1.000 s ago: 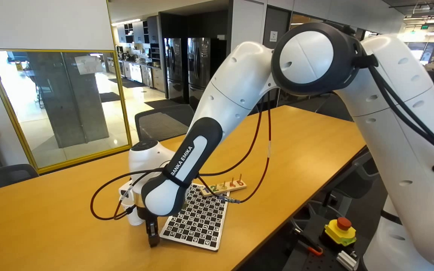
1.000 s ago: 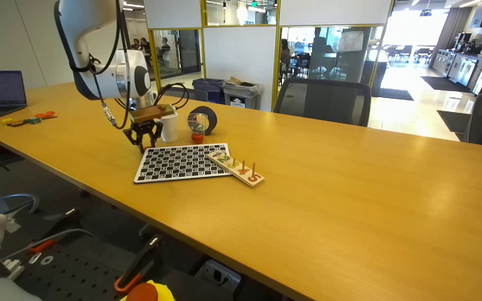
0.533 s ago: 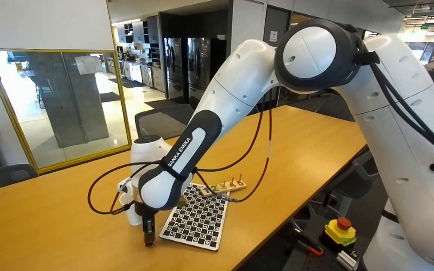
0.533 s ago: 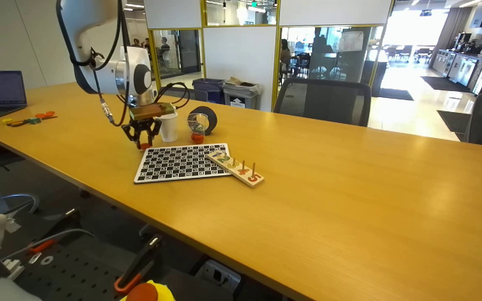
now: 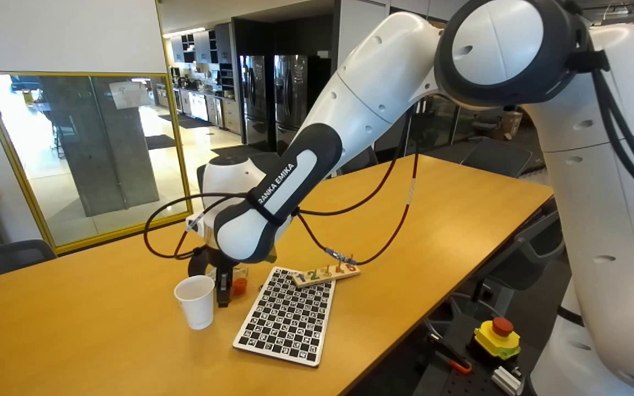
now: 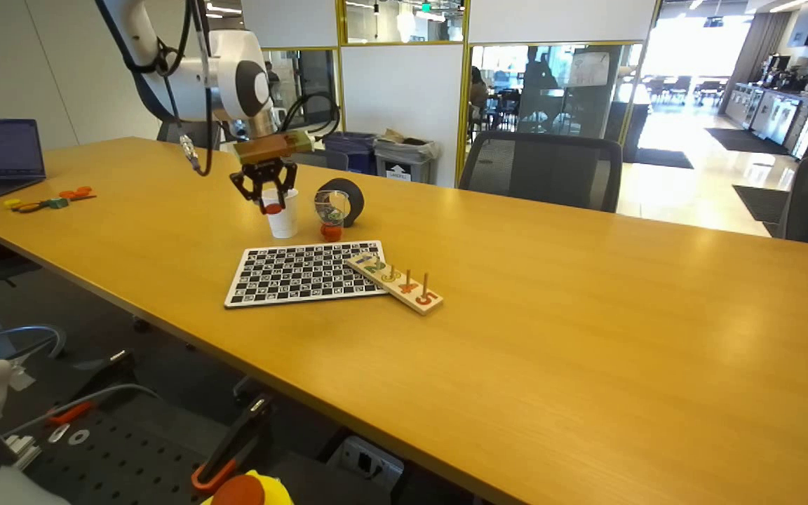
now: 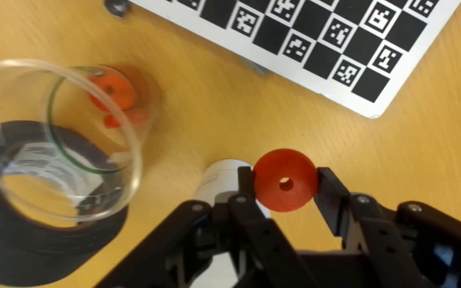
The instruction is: Pick up the orange tokens from the table and put it in the colourless cup. Pick up the blue token and put it in the white cup.
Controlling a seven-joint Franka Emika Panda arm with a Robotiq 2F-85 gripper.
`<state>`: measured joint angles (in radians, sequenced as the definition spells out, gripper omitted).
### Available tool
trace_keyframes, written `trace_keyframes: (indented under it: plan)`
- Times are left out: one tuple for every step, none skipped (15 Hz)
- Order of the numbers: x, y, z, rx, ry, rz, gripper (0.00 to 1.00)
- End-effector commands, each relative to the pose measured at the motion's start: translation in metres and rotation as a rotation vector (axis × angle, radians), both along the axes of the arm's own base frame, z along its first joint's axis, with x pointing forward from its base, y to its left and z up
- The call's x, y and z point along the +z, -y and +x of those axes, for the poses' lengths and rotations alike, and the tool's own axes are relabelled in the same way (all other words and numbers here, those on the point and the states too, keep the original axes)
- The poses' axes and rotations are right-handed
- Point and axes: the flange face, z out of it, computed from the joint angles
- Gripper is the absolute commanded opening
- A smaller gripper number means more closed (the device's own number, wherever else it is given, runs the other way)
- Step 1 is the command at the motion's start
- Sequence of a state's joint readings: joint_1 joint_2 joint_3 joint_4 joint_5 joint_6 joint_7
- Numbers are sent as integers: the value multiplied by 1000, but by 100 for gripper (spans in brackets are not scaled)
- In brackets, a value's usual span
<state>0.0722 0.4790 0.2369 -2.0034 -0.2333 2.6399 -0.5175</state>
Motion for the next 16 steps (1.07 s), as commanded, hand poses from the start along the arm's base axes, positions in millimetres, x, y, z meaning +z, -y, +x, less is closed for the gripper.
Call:
trace_keyframes:
  plan:
    - [43, 22, 5, -86, 67, -26, 21]
    - [50, 27, 8, -97, 76, -28, 21]
    - [54, 32, 10, -105, 86, -33, 21]
    - [58, 35, 12, -114, 93, -35, 21]
    - [59, 38, 15, -132, 108, -34, 21]
    - [60, 44, 20, -183, 136, -38, 21]
    - [60, 49, 23, -204, 140, -43, 21]
    - [58, 54, 29, -232, 140, -48, 21]
    - [58, 59, 33, -253, 141, -51, 21]
    - [57, 63, 36, -266, 143, -51, 21]
    - [57, 66, 40, -271, 139, -48, 21]
    - [56, 68, 44, -271, 132, -43, 21]
    - [55, 70, 48, -271, 129, -39, 21]
    - [53, 70, 51, -269, 126, -33, 21]
    - [51, 69, 54, -266, 123, -25, 21]
    - [51, 69, 57, -268, 122, -19, 21]
